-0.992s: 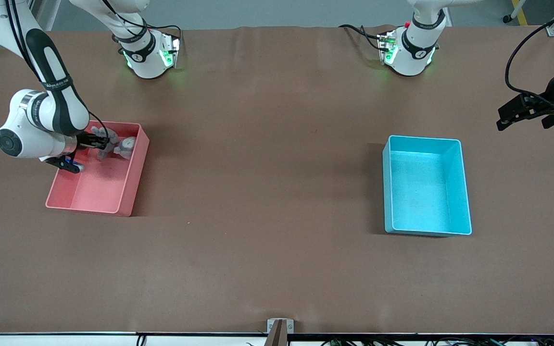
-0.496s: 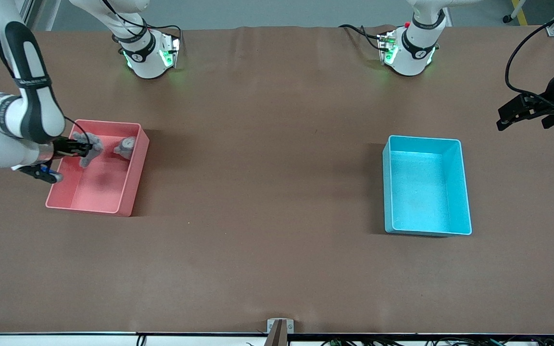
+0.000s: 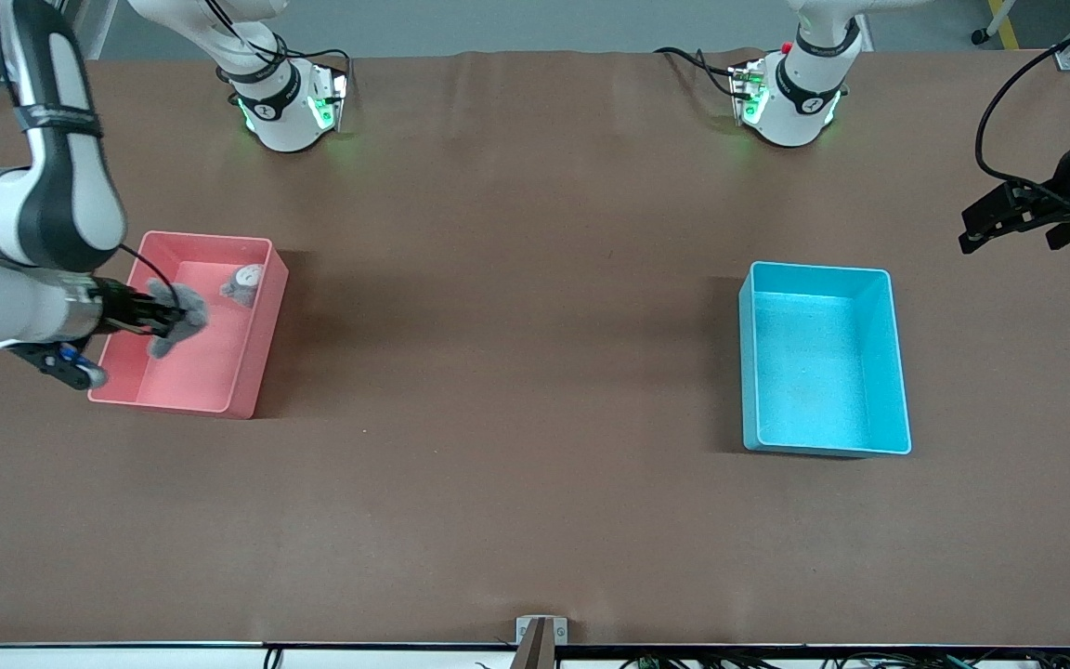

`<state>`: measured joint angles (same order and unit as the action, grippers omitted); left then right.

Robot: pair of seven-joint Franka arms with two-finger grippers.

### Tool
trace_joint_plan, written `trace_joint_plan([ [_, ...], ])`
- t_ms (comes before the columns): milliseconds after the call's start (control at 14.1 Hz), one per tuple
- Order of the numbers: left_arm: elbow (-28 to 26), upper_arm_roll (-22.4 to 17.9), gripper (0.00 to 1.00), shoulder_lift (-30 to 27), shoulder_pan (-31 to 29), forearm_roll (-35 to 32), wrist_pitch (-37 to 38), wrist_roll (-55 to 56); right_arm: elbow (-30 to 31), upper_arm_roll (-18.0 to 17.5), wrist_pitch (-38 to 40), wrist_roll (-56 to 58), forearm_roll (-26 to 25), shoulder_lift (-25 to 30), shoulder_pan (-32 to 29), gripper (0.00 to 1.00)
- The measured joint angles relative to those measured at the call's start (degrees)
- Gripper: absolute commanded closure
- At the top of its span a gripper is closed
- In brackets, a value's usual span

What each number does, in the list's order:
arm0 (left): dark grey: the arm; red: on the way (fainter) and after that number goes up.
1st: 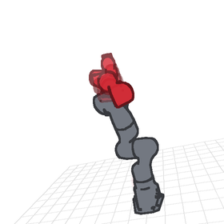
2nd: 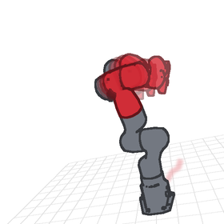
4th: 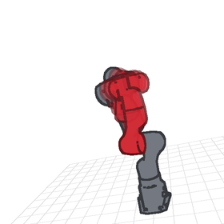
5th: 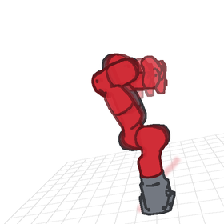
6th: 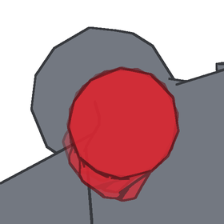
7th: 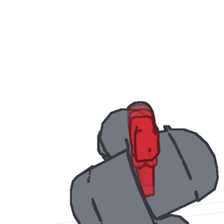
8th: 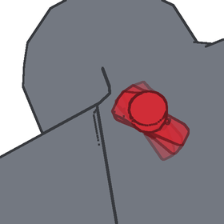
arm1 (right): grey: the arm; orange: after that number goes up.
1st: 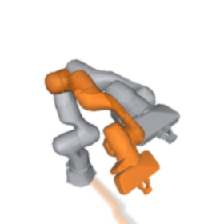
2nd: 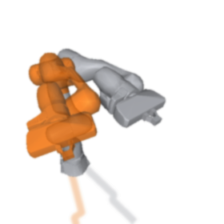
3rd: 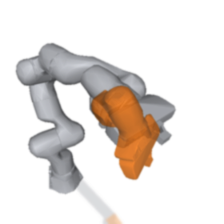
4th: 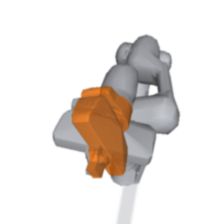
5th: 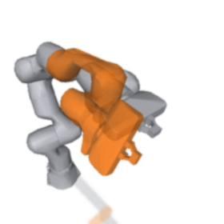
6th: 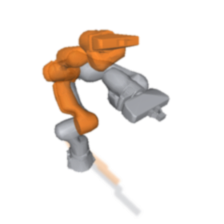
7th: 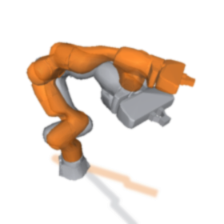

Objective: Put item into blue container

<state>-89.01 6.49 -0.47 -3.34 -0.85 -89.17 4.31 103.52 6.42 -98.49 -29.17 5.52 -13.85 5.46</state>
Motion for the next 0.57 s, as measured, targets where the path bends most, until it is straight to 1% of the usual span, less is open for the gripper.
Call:
trace_joint_plan([
  [283, 0.0, 0.0, 0.0, 0.1, 0.0, 0.0, -0.5, 0.0, -0.4, -0.4, -6.9, -17.5, 4.3, -0.7, 11.1, 1.0],
  [425, -0.1, 0.0, 0.0, 0.2, 0.0, 0.0, -0.5, 0.0, -0.3, -0.5, -12.4, -25.5, 7.0, -2.4, 16.1, 1.0],
  [567, -0.1, 0.1, 0.0, 0.3, 0.1, 0.0, -0.6, 0.0, -0.3, -0.5, -18.7, -33.5, 7.7, -5.2, 21.5, 1.0],
])
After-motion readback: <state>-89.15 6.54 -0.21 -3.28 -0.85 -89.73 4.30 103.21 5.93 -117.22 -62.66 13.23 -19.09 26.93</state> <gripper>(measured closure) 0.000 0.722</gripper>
